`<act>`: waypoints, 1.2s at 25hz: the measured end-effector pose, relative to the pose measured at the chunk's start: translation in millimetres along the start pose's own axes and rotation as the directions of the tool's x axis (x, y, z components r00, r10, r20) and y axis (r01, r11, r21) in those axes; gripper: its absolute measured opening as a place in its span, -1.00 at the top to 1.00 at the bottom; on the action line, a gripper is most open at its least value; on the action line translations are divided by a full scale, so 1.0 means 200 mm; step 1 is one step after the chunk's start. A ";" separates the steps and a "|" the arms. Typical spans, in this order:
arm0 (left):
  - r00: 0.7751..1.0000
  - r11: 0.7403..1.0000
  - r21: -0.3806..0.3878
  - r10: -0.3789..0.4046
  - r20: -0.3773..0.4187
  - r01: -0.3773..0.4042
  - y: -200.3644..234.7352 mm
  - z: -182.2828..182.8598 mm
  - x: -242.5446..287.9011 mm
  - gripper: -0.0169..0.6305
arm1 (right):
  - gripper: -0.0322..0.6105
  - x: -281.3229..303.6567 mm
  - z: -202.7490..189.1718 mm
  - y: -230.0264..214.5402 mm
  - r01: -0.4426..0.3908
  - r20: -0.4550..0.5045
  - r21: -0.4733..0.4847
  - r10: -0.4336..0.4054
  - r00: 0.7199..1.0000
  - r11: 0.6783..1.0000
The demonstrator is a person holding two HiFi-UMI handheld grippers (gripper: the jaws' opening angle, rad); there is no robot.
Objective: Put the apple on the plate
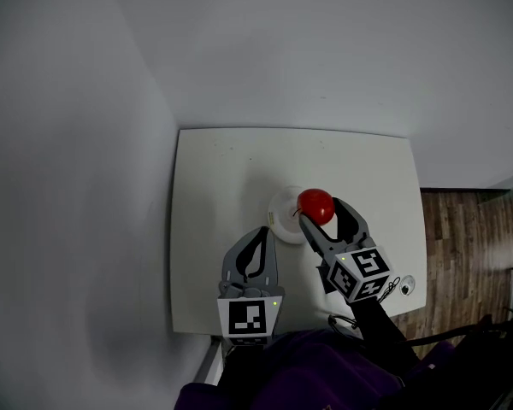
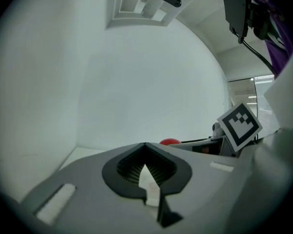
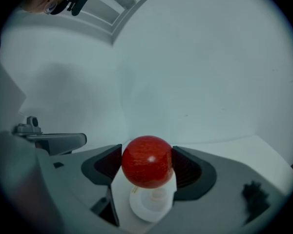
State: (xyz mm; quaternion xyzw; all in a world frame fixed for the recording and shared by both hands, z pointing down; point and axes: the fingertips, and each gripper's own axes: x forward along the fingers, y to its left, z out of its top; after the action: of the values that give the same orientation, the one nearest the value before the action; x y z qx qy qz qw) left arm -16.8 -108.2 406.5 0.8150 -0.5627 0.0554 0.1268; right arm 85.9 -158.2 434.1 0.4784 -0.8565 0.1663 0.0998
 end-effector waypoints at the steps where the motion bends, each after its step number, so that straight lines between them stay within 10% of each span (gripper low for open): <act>1: 1.000 1.000 -0.006 -0.003 -0.007 0.003 0.00 -0.02 0.00 0.92 | -0.12 0.01 -0.02 0.00 0.001 -0.008 0.000 -0.001 1.000 1.000; 30: 0.995 0.998 -0.030 -0.061 -0.074 0.059 -0.01 -0.22 0.06 0.92 | -0.12 0.16 -0.47 -0.03 -0.011 -0.241 -0.015 0.007 0.971 1.000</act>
State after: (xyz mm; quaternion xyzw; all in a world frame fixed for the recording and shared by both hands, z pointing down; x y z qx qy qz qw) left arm -8.7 -106.0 450.5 0.8272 -0.5334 0.0741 0.1604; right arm 74.9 -149.9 533.1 0.4500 -0.8415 0.2165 0.2061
